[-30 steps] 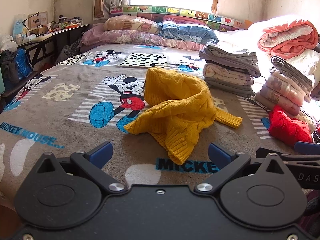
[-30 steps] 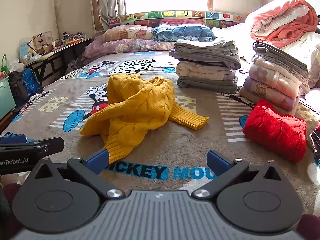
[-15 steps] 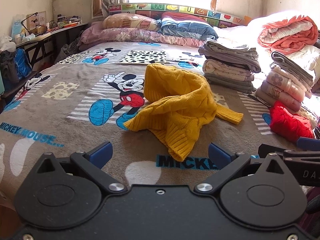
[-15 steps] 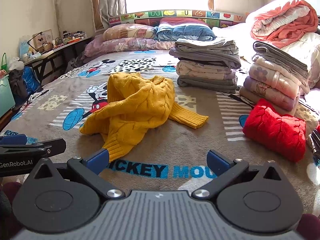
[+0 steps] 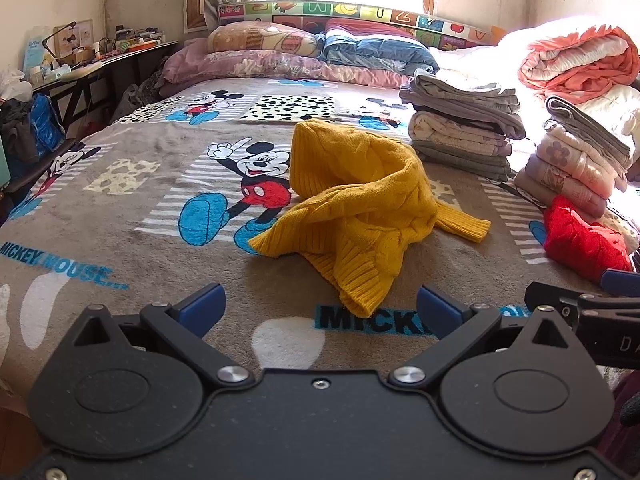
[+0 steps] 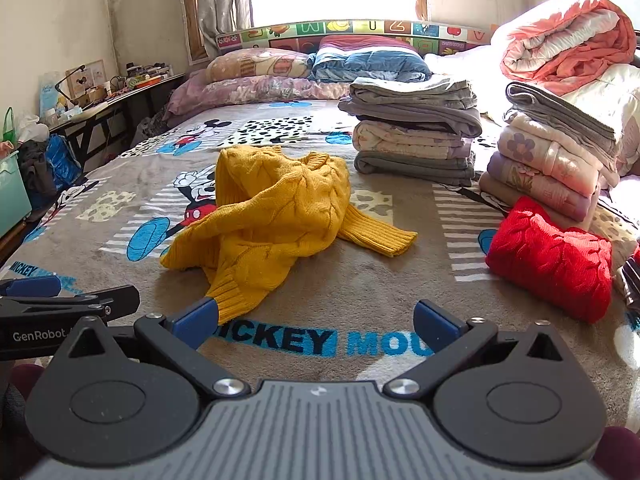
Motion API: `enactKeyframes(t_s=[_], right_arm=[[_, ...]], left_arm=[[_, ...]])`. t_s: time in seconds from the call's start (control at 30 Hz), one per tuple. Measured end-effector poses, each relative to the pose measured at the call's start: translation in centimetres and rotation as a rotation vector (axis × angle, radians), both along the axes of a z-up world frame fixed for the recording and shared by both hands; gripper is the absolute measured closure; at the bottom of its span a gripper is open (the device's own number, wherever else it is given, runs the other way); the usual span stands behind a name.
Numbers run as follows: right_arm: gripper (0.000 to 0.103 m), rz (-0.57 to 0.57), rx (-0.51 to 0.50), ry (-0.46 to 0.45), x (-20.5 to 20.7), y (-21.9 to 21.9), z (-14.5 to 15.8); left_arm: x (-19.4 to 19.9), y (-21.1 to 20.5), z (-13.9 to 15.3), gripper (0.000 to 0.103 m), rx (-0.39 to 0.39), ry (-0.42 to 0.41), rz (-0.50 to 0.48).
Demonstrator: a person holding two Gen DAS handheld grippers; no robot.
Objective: Fold clothes
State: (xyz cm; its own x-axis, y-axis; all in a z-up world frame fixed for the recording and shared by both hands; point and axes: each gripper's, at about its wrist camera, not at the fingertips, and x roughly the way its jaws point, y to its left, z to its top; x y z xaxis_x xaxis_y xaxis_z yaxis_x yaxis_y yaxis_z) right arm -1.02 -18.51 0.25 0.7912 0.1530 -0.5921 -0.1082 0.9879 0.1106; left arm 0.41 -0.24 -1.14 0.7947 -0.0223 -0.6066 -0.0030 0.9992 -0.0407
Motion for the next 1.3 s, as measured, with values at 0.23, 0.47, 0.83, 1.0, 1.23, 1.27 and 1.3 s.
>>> enactKeyframes(t_s=[0.23, 0.47, 0.83, 1.0, 1.23, 1.27, 1.3], right_arm=[[0.0, 0.003, -0.003, 0.002, 0.0, 0.1, 0.0], [0.0, 0.003, -0.003, 0.006, 0.0, 0.1, -0.1], [0.0, -0.004, -0.003, 0.006, -0.1, -0.1, -0.1], [0.0, -0.008, -0.003, 0.006, -0.5, -0.1, 0.0], [0.0, -0.011, -0.026, -0.009, -1.3, 0.1, 1.0], [0.0, -0.013, -0.032, -0.011, -1.5, 0.2, 1.2], [0.0, -0.014, -0.036, -0.012, -1.6, 0.2, 1.3]], left_arm=[[0.1, 0.0, -0.1, 0.0, 0.001, 0.005, 0.0], [0.1, 0.0, -0.2, 0.0, 0.0, 0.01, -0.002], [0.0, -0.2, -0.3, 0.0, -0.001, 0.011, -0.012], [-0.2, 0.0, 0.0, 0.0, -0.011, 0.005, -0.01], [-0.7, 0.3, 1.1, 0.0, -0.029, -0.02, -0.013], [-0.8, 0.3, 1.3, 0.0, -0.03, -0.025, -0.017], [-0.9, 0.3, 1.5, 0.0, -0.031, -0.031, -0.022]])
